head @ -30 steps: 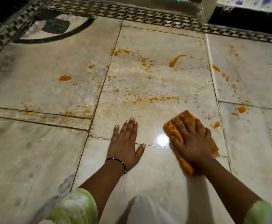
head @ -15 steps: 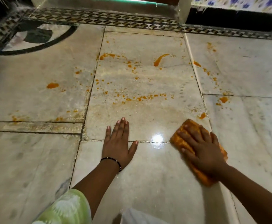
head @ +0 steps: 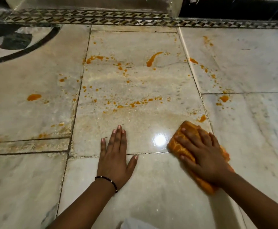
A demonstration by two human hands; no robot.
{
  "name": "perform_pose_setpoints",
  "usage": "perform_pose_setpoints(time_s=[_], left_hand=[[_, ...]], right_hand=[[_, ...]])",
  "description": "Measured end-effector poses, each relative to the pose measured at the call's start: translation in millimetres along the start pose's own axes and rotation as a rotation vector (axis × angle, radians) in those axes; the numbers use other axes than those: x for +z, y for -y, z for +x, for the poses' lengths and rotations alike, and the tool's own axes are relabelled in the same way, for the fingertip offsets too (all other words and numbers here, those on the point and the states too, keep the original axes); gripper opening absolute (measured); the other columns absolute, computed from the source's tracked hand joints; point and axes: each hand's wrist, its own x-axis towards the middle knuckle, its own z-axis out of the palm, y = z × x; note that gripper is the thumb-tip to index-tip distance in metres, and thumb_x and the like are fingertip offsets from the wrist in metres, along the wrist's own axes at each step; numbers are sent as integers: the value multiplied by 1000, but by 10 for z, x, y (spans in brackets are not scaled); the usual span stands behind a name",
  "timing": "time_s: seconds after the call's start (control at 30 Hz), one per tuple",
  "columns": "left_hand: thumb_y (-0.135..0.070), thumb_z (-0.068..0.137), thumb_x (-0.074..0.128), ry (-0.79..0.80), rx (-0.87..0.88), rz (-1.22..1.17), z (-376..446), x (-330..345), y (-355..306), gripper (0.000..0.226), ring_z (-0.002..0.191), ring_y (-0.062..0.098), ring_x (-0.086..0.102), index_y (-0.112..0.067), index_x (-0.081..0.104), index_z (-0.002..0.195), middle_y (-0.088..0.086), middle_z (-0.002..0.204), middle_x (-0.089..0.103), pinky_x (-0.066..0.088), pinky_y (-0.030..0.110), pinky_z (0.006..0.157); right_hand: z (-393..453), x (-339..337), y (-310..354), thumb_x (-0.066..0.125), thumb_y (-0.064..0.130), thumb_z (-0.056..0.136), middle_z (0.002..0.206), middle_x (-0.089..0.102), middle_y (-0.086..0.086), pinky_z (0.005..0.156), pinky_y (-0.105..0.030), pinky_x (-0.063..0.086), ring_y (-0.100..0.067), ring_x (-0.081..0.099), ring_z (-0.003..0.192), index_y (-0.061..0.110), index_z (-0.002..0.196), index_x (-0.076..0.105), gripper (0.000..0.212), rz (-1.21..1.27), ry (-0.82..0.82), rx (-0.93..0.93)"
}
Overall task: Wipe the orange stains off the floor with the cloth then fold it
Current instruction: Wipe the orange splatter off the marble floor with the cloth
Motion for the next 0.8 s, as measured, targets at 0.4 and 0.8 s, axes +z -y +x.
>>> perform_pose_setpoints(time_s=[0.4,0.8], left_hand=[[-60,92,20,122,224,87,555,184,-401,77,145,19,7,-9,14,150,7,158,8,7,50,112],[-59,92,17,126,195,65,553,180,-427,76,145,17,5,-11,14,150,6,158,7,8,49,113]], right_hand=[[123,31,81,17,59,96,161,10,9,113,-58,2,-29,-3,148,45,150,12,57,-33,-42,-52],[765,-98,111,12,65,89,161,-1,9,110,-63,-5,-34,-12,145,50,147,-5,62,39,6,221]])
